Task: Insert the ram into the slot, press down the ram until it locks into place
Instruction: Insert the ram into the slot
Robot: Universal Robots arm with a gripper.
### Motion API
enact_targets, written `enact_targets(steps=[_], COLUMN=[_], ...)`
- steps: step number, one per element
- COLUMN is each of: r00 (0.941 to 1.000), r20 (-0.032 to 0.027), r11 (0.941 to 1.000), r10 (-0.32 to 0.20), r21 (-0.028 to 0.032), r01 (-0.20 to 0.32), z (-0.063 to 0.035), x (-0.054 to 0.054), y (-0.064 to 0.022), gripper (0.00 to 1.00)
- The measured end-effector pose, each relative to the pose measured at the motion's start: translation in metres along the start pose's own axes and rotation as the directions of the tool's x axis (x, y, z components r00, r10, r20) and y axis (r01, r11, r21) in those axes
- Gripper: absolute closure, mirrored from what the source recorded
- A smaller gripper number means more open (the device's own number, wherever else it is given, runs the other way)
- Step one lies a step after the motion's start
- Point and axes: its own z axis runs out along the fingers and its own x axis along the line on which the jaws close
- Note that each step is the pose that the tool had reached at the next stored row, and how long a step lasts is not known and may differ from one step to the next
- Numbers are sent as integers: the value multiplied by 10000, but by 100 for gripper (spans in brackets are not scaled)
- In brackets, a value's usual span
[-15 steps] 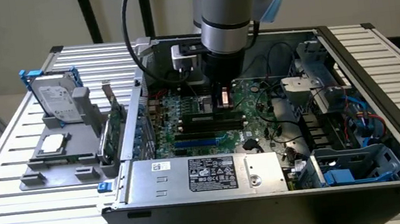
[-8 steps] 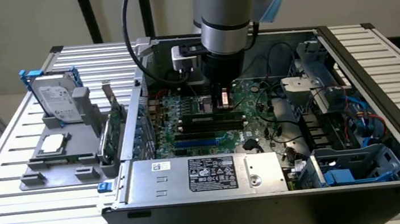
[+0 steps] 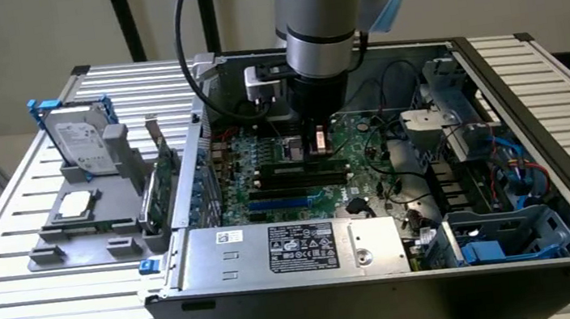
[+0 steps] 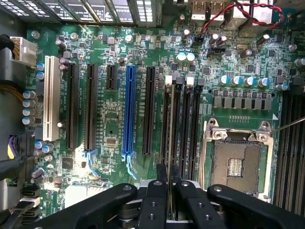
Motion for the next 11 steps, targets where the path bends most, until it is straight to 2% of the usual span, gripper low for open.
enact_targets(steps=[8,11], r00=[10000,9999], r20=[-92,-124], r11=[10000,10000], r10=[4,7], r21=[58,98], r01=[-4,-6], z=[30,38], x=[-5,-5], y=[-1,4], gripper=[86,86])
